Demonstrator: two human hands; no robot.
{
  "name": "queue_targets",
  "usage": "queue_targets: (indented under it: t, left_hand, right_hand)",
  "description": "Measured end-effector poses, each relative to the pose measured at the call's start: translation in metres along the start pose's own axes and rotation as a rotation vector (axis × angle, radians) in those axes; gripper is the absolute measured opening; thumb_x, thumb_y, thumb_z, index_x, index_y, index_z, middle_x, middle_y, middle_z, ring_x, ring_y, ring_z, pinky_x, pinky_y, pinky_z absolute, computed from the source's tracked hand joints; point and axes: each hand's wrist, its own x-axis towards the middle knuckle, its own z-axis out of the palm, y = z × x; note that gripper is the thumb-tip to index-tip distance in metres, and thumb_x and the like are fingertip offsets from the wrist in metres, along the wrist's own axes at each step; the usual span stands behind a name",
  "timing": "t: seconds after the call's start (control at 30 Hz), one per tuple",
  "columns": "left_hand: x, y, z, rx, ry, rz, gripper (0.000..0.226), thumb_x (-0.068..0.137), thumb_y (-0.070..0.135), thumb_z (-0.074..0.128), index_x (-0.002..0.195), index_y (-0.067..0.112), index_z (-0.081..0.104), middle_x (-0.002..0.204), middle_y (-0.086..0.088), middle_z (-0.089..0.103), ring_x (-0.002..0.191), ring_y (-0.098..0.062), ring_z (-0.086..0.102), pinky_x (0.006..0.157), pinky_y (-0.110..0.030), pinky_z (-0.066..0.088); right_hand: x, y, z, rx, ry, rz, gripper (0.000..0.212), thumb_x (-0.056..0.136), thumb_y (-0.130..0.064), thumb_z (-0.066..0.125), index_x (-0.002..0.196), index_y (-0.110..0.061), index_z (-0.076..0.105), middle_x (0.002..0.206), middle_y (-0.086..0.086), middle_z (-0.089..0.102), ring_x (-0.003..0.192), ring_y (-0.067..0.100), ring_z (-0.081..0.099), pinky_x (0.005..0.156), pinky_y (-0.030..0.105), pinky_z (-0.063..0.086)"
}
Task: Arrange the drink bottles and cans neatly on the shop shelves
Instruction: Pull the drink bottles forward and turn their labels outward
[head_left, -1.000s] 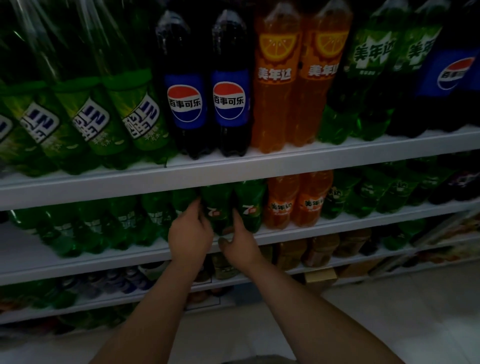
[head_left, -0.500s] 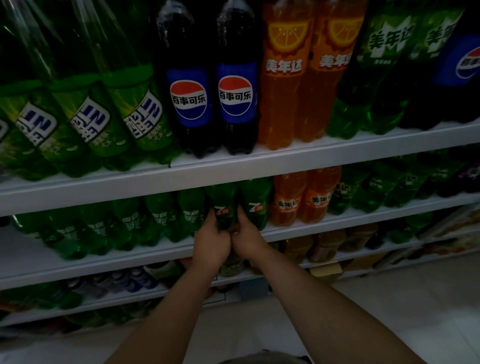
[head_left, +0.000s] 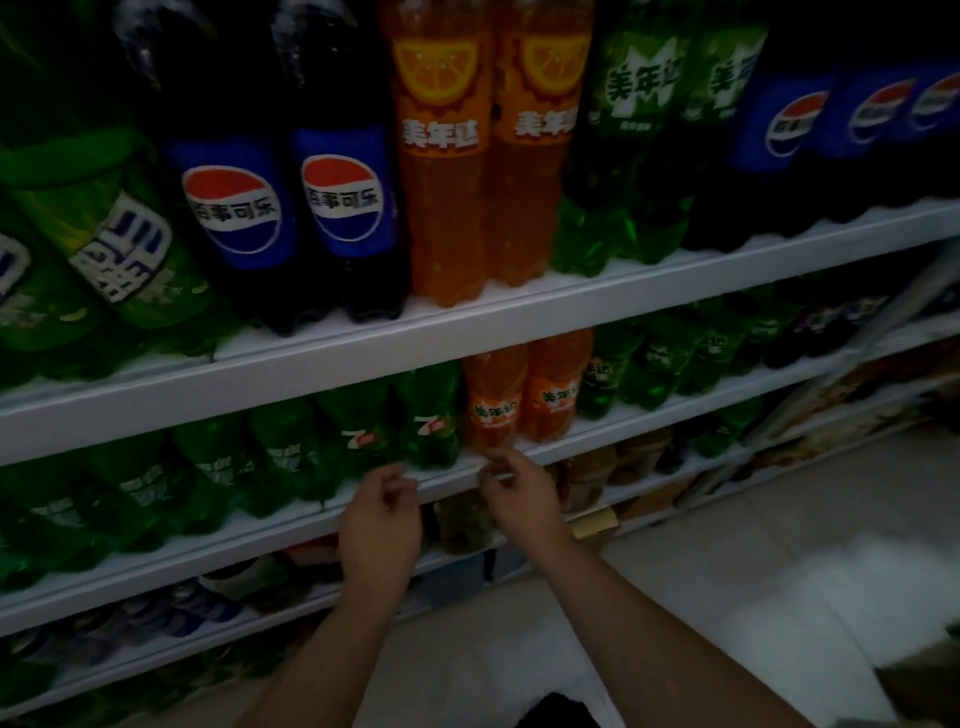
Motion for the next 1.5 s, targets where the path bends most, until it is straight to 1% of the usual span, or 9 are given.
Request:
queue_targets:
  t: [0.13,0.3,0.5,0.63,0.77,0.93,1.13,1.3,1.5]
  left_hand:
    - [-0.025,0.039,0.058,0.042,-0.289,0.151,0.021,0.091,0.017,0.058,0.111,0.023,0.064,0.097,0.006,0.066,0.080,-0.002,0.057,0.072,-0.019,0.044]
    - [-0.036,0.094,0.143,0.062,-0.486,0.199,0.040,0.091,0.017,0.056,0.131,0.021,0.054,0.127,0.003,0.059,0.105,-0.005,0.053,0.086,-0.017,0.039]
    - [-0.039,0.140,0.241,-0.123,-0.292,-0.023,0.061,0.089,0.012,0.053,0.145,0.022,0.029,0.142,-0.005,0.044,0.126,-0.025,0.045,0.107,-0.040,0.038]
    - [-0.043,0.154,0.279,-0.161,-0.127,-0.054,0.081,0.085,0.002,0.053,0.152,0.017,0.009,0.152,-0.008,0.028,0.137,-0.026,0.032,0.114,-0.042,0.029]
    - [-0.054,0.158,0.304,-0.113,-0.050,-0.075,0.088,0.087,0.005,0.054,0.153,0.021,-0.002,0.157,-0.007,0.018,0.135,-0.027,0.034,0.109,-0.037,0.036]
    - [-0.060,0.162,0.311,-0.148,0.049,-0.065,0.077,0.086,0.004,0.051,0.150,0.027,0.017,0.140,-0.004,0.046,0.119,-0.022,0.050,0.102,-0.038,0.043]
    - [-0.046,0.158,0.301,0.009,0.238,0.025,0.048,0.085,0.003,0.057,0.132,0.006,0.048,0.125,-0.014,0.056,0.116,-0.028,0.053,0.100,-0.039,0.044]
    - [-0.036,0.164,0.307,0.017,0.364,0.025,0.058,0.086,0.016,0.065,0.137,0.008,0.038,0.128,-0.012,0.056,0.115,-0.027,0.055,0.089,-0.031,0.047]
    - [-0.025,0.167,0.316,0.201,0.400,-0.042,0.066,0.081,0.029,0.070,0.137,0.008,0.042,0.118,-0.016,0.046,0.109,-0.032,0.048,0.084,-0.039,0.045]
  right_hand:
    - [0.014,0.035,-0.073,0.030,0.274,0.118,0.015,0.090,-0.023,0.060,0.104,-0.029,0.060,0.098,-0.006,0.064,0.092,0.013,0.061,0.077,0.021,0.047]
    - [0.050,0.065,-0.164,0.006,0.417,0.167,0.038,0.088,-0.029,0.062,0.123,-0.014,0.056,0.114,0.007,0.062,0.086,0.014,0.055,0.078,0.028,0.047]
    - [0.096,0.087,-0.222,-0.030,0.318,0.089,0.061,0.087,-0.030,0.064,0.139,-0.007,0.042,0.135,0.012,0.051,0.118,0.024,0.052,0.093,0.031,0.044]
    - [0.115,0.097,-0.233,-0.098,0.207,-0.021,0.061,0.088,-0.029,0.064,0.140,-0.008,0.040,0.136,0.014,0.047,0.122,0.028,0.047,0.099,0.035,0.042]
    - [0.118,0.100,-0.228,-0.163,0.217,-0.026,0.064,0.087,-0.031,0.064,0.141,-0.010,0.037,0.137,0.014,0.040,0.116,0.031,0.050,0.086,0.034,0.044]
    - [0.117,0.098,-0.222,-0.120,0.248,0.015,0.061,0.085,-0.033,0.066,0.136,-0.011,0.040,0.134,0.010,0.040,0.112,0.031,0.052,0.081,0.036,0.045]
    - [0.112,0.097,-0.208,-0.040,0.306,0.021,0.066,0.085,-0.030,0.065,0.141,-0.011,0.035,0.139,0.010,0.046,0.119,0.030,0.050,0.088,0.034,0.043]
    - [0.118,0.096,-0.206,-0.084,0.317,-0.010,0.070,0.085,-0.027,0.066,0.143,-0.005,0.033,0.137,0.017,0.041,0.121,0.034,0.045,0.090,0.040,0.045]
    - [0.124,0.091,-0.205,-0.042,0.366,0.043,0.076,0.074,-0.031,0.077,0.135,-0.004,0.041,0.125,0.018,0.042,0.116,0.037,0.043,0.087,0.043,0.044]
